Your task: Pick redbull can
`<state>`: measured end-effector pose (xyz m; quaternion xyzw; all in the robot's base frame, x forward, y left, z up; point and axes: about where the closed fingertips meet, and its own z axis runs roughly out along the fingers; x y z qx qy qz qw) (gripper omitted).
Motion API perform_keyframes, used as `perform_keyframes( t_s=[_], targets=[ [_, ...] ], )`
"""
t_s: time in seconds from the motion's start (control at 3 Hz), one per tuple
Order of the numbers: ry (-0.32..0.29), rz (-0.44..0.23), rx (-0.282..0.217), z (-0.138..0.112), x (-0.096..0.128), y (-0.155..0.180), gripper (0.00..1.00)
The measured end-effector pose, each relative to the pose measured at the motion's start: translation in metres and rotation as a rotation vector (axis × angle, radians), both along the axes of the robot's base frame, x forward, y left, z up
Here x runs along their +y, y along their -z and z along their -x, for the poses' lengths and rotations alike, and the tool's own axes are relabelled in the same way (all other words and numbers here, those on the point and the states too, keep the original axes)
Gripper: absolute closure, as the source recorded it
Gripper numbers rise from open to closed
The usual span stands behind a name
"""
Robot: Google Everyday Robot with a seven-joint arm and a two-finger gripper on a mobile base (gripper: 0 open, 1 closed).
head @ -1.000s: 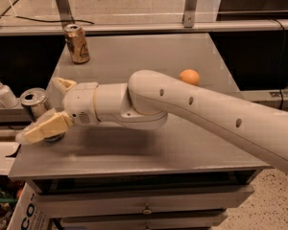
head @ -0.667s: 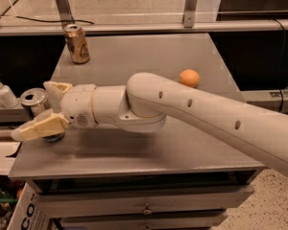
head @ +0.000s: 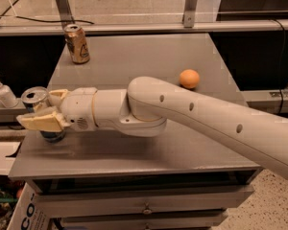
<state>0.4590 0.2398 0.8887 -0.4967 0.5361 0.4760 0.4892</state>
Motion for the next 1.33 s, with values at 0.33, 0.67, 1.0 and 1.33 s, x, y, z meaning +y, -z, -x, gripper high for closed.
perform_keyframes(
  t_s=[0.33, 0.67, 1.0, 1.33],
  targets=[
    [0.007, -0.002, 0.001, -0.005, -0.002, -0.003, 0.86],
    [0.024, 0.004, -0.019, -0.02, -0.008, -0.014, 1.0],
    [0.063, 0.011, -0.044, -0.046, -0.025, -0.032, 1.0],
    [0.1, -0.013, -0.049, -0.063, -0.043, -0.051, 1.0]
  ],
)
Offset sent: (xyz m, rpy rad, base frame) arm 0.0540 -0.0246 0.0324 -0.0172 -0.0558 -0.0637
